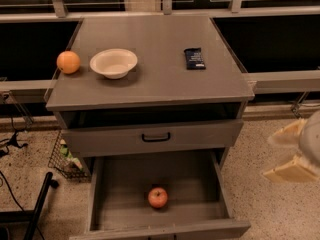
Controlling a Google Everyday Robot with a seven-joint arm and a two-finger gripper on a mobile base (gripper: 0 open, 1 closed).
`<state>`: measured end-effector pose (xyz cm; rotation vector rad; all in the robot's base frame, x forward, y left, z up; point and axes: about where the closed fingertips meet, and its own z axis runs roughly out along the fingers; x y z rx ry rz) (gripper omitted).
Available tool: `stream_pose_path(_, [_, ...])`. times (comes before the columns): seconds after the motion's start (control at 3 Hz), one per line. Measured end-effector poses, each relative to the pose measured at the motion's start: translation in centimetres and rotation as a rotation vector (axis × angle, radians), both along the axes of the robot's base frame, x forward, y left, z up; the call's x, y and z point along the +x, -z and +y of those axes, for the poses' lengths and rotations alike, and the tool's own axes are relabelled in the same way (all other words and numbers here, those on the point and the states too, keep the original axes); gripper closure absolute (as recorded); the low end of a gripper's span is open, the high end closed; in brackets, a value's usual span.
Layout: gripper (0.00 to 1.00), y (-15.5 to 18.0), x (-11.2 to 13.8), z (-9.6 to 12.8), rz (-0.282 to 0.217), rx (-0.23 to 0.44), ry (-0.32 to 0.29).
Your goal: Close middle drawer
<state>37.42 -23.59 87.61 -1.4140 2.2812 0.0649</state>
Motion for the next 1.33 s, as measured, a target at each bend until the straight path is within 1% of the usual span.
stream_pose_path(0.33, [0.72, 4.8, -1.3, -0.1, -0.022, 0.105, 0.024])
stream_pose_path(0.67, [0.95, 4.8, -1.2, 0.1, -0.033, 0.112, 0.021])
stream_pose_path(1.0, [1.00, 4.7, -1.2, 0.1, -0.032, 0.110, 0.021])
stream_pose_path(1.33, [1.00, 6.0, -2.1, 0.6, -0.005, 0.112, 0.000])
